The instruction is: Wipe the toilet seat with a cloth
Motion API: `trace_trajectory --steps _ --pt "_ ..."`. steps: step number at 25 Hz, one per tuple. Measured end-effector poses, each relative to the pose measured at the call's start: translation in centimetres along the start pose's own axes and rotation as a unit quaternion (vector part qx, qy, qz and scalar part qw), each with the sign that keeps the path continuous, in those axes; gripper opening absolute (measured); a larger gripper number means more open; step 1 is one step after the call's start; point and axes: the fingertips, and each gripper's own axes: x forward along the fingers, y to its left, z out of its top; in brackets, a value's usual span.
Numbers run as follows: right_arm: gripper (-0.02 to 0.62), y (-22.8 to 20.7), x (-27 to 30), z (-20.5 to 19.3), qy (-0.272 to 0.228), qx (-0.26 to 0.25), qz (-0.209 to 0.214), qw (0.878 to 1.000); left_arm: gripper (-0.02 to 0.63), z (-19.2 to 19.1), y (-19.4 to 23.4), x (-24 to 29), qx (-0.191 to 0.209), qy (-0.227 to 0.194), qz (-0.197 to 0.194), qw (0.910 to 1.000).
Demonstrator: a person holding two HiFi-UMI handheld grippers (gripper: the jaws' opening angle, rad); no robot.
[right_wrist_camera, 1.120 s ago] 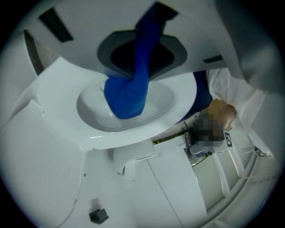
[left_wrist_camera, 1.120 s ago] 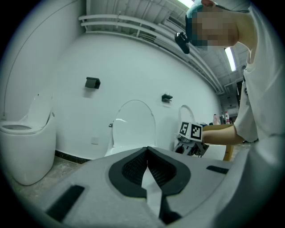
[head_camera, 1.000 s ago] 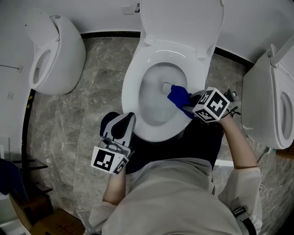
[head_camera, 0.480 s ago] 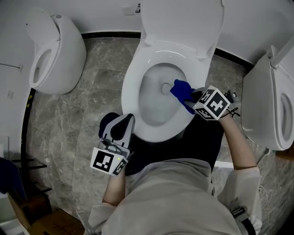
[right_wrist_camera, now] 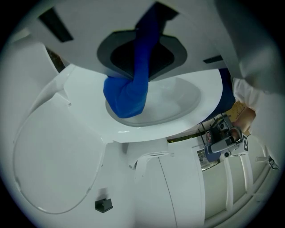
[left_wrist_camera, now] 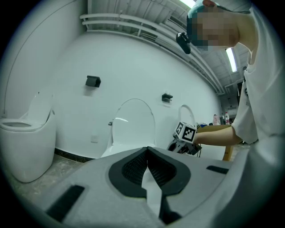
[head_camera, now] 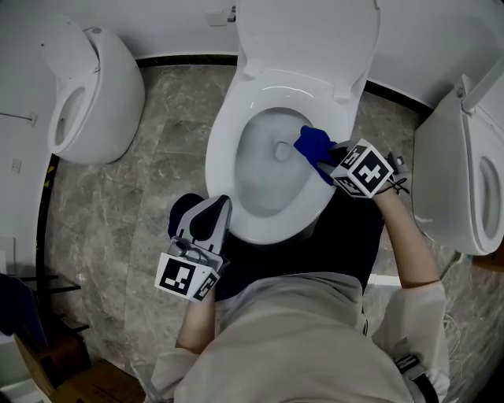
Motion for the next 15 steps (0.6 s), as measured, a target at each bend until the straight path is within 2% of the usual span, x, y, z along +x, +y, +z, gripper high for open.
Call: trace_trajectory --steps 15 --pt "0.051 -3.2 0.3 0.4 -0.016 0.016 -0.034 0.999 0.008 -0.1 0.1 0.0 0.0 0.001 0.001 1.0"
